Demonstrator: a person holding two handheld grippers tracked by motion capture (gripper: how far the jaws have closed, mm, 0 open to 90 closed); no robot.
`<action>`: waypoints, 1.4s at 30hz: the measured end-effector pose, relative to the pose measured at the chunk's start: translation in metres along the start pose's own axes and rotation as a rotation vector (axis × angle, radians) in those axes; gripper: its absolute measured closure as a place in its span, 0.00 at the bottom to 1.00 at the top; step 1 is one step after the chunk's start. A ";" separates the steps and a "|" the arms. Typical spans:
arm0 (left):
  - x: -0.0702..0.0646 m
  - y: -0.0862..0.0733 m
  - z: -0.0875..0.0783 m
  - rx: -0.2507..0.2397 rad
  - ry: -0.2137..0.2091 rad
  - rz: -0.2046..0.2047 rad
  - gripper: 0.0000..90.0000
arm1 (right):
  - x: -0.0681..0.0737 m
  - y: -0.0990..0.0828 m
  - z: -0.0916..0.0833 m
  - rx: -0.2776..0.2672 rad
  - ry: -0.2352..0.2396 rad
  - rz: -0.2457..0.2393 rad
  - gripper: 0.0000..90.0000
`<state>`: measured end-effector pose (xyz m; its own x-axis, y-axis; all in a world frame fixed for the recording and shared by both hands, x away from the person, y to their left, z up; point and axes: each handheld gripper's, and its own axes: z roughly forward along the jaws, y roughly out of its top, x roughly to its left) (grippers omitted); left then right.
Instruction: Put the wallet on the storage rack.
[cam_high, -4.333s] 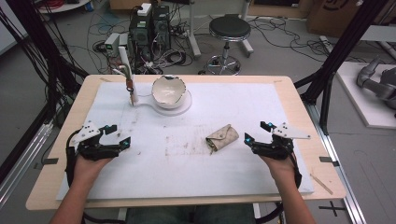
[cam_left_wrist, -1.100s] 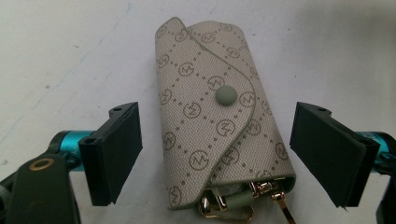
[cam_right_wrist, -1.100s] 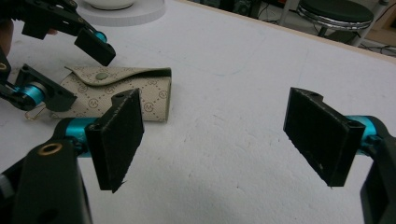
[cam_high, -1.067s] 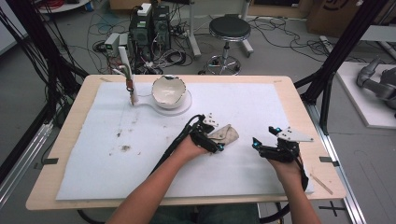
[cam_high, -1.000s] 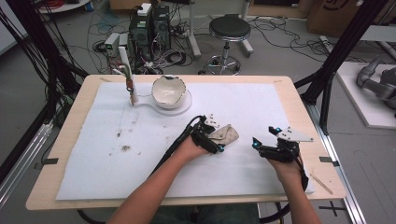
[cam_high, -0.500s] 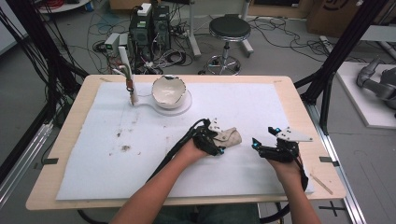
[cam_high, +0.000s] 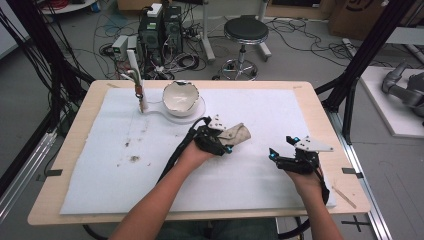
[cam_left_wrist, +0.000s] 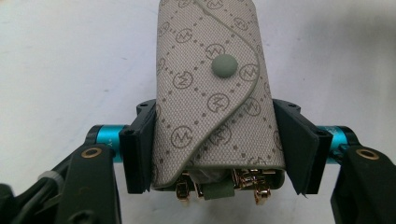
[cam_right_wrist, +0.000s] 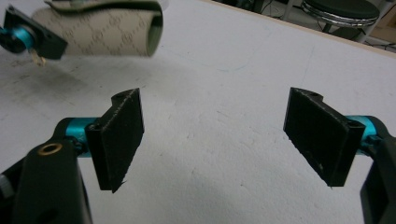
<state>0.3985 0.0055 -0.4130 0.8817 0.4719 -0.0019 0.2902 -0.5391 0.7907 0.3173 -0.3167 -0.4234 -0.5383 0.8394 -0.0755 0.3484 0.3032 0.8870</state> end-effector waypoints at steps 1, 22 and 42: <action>0.002 0.000 -0.005 -0.011 -0.001 -0.013 0.41 | 0.000 0.000 0.000 0.000 0.000 -0.005 0.23; 0.069 0.003 -0.104 -0.077 0.197 -0.090 0.41 | 0.004 0.002 0.007 0.020 0.010 -0.017 0.23; 0.110 0.010 -0.136 -0.012 0.296 -0.096 0.41 | 0.004 0.002 0.010 0.035 0.019 -0.026 0.23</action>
<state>0.4475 0.1466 -0.3219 0.7034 0.7037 0.1004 0.3607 -0.4751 0.8026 0.3237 -0.3084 -0.4271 -0.5618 0.8224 -0.0897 0.3606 0.3410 0.8682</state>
